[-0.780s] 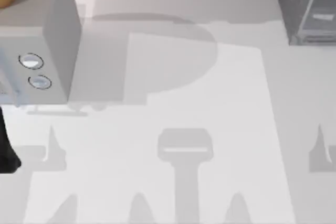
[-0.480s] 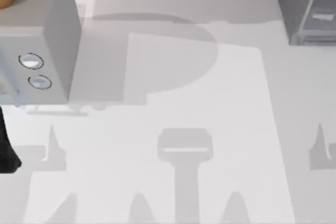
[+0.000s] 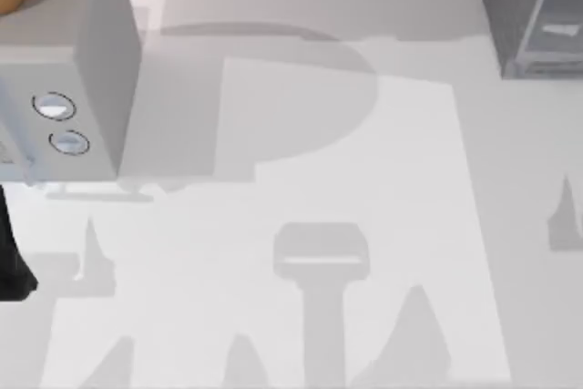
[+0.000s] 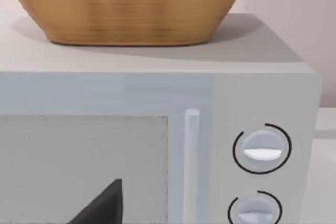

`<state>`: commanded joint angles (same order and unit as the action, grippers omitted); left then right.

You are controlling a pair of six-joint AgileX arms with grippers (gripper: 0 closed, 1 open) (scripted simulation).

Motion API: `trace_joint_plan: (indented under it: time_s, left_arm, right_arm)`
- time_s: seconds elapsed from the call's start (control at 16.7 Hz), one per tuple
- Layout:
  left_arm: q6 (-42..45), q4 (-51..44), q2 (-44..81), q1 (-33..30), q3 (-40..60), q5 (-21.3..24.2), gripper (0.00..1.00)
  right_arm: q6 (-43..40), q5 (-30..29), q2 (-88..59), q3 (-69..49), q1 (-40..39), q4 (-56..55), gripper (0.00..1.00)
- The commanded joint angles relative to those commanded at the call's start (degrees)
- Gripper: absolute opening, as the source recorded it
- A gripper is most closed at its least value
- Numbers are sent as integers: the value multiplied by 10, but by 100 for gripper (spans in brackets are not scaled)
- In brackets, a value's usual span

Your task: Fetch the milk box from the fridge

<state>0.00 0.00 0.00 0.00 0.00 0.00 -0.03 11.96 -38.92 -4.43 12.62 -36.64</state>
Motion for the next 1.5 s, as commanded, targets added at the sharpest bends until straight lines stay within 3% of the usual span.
trace_joint_plan:
  time_s: [0.42,0.72,1.26,1.5]
  left_arm:
    - [0,0,0,0,0,0,100]
    - [0,0,0,0,0,0,100]
    - [0,0,0,0,0,0,100]
    - [0,0,0,0,0,0,100]
  right_arm:
    - [8,108,-428,-28,112,-349,100]
    - [10,161,-603,-52,165,-518,100]
    - [10,173,-638,-60,176,-559,100]
    - [6,145,-689,-123,152,-546,100]
